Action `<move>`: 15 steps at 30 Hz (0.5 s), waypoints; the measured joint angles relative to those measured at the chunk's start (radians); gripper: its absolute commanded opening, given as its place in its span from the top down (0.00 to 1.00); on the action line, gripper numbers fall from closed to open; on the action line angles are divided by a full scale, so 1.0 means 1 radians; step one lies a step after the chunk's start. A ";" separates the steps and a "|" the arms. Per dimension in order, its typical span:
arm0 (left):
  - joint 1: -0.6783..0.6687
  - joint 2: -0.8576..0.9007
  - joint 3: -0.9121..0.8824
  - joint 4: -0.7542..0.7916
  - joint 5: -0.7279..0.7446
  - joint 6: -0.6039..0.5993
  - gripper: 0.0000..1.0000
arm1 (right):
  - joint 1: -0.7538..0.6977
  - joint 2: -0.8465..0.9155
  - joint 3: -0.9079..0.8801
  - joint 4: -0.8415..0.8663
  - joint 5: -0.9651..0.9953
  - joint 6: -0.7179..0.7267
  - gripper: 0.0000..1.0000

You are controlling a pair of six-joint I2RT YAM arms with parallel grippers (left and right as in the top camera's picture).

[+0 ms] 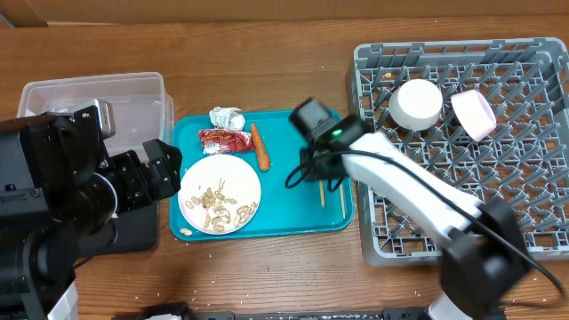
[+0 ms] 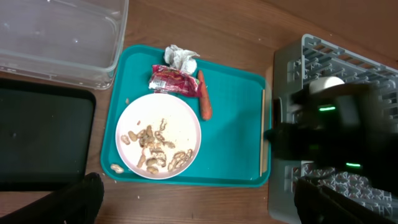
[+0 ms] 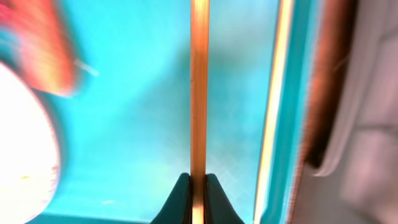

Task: Sort waste into correct bins and load items into the dishwasher
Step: 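Lower the right gripper onto the wooden chopsticks and grasp them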

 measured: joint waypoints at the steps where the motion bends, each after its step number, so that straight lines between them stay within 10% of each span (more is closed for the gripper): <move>1: 0.000 0.000 0.000 0.000 0.000 0.000 0.00 | -0.004 -0.020 0.014 -0.003 0.006 -0.001 0.96; 15: 0.000 0.000 0.000 0.000 0.000 0.000 0.00 | -0.256 -0.089 0.051 0.153 0.183 -0.272 0.96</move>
